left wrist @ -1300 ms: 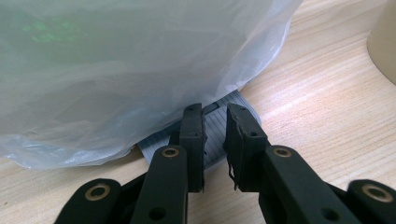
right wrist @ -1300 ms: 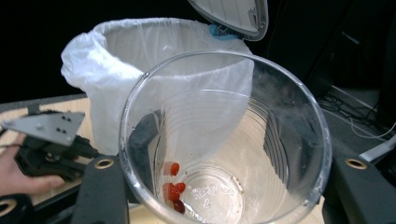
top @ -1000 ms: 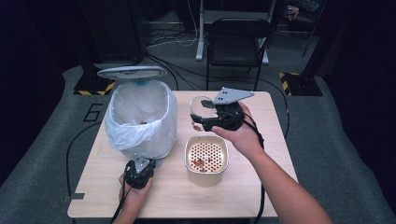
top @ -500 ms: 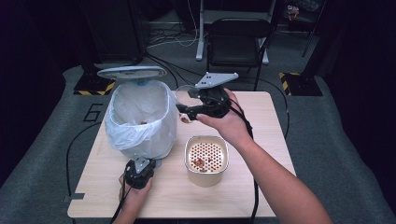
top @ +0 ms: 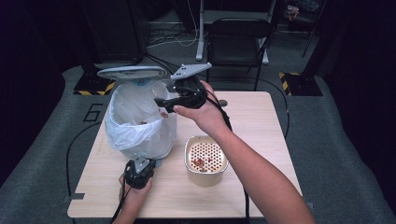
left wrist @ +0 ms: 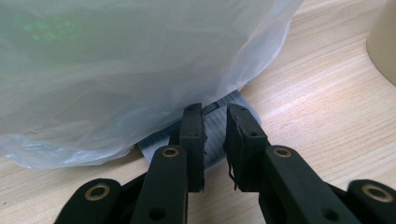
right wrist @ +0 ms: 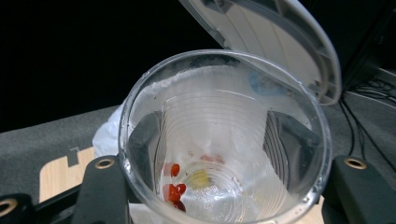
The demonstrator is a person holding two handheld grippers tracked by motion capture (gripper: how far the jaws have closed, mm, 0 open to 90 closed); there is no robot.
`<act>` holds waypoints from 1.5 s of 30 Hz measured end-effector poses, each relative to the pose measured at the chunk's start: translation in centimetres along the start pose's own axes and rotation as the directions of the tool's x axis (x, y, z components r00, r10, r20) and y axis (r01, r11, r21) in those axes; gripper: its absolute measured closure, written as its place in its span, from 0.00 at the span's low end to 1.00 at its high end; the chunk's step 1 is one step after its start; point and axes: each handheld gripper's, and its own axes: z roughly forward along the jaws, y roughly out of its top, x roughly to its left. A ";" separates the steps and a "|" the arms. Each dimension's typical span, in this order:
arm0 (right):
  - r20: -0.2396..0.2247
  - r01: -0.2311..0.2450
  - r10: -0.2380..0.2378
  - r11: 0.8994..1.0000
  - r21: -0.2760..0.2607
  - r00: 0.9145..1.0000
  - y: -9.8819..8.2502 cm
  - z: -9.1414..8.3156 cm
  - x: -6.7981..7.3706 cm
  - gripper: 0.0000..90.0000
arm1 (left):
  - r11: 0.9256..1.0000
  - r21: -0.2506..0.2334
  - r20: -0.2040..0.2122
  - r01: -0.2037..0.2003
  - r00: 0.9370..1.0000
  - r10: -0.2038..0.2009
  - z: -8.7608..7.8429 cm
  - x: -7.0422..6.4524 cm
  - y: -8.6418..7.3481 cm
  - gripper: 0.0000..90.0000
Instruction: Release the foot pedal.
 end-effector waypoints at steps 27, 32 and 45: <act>0.051 -0.066 0.064 0.998 0.023 0.997 0.0 8.2 1.5 0.40 | 1.000 -0.001 -0.008 -0.006 1.000 0.006 0.0 0.0 0.0 0.85; 0.075 -0.084 0.082 0.996 0.030 0.994 -0.2 9.3 1.5 0.39 | 1.000 -0.001 -0.007 -0.005 1.000 0.005 0.0 0.0 0.0 0.85; 0.153 -0.146 0.151 0.988 -0.047 0.977 -1.4 10.5 2.6 0.01 | 1.000 -0.001 -0.002 0.000 1.000 0.000 0.0 0.0 0.0 0.85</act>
